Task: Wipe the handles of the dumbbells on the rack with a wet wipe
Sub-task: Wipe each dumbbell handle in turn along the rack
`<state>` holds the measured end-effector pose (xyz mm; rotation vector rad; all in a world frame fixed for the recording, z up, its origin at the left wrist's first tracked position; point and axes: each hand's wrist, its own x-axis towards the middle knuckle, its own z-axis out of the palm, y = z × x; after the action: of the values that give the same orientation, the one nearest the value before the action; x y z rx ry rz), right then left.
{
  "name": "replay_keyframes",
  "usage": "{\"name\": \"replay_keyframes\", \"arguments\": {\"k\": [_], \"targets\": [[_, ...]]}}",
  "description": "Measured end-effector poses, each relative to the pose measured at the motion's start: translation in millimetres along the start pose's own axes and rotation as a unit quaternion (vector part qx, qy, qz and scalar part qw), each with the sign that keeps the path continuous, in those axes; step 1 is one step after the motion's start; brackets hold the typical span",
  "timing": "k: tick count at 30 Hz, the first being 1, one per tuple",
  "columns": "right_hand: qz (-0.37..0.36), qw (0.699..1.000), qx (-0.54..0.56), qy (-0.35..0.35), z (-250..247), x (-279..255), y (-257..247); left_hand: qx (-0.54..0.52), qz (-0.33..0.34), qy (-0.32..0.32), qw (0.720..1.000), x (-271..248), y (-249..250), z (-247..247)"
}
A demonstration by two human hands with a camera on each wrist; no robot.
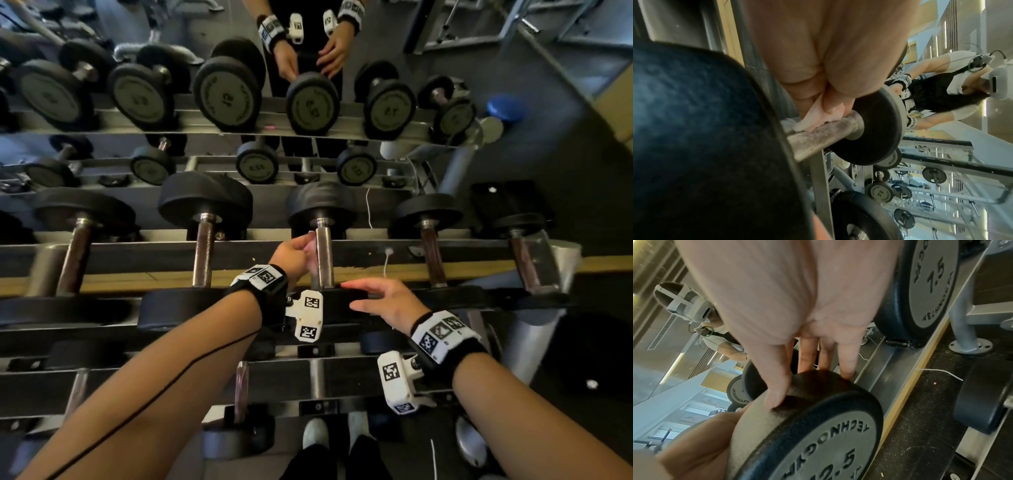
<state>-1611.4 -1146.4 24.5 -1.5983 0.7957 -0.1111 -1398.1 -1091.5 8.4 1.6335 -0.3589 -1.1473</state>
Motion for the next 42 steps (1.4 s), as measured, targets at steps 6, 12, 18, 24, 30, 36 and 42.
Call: {"name": "replay_keyframes", "arguments": {"k": [6,12,18,24,30,36,42], "targets": [[-0.006,1.000,-0.012,0.006,2,-2,5,0.052,-0.048,-0.068,0.995,-17,-7,-16],[-0.001,1.000,-0.028,0.005,2,-2,8,0.103,-0.030,-0.026,0.994,-7,7,-28],[0.005,1.000,-0.012,0.007,3,-2,10,0.114,-0.004,-0.056,0.992,-16,0,-2],[0.000,1.000,-0.018,0.006,3,-3,12,0.059,-0.078,-0.090,0.991,-30,1,-20],[0.002,1.000,-0.016,0.003,3,-4,14,0.041,-0.060,-0.020,0.997,-21,9,-17],[0.005,1.000,-0.002,0.007,3,-4,13,0.071,-0.063,-0.060,0.994,-30,6,3],[-0.003,1.000,0.002,0.008,3,-3,11,-0.001,-0.084,-0.061,0.995,-37,10,-20]]}}
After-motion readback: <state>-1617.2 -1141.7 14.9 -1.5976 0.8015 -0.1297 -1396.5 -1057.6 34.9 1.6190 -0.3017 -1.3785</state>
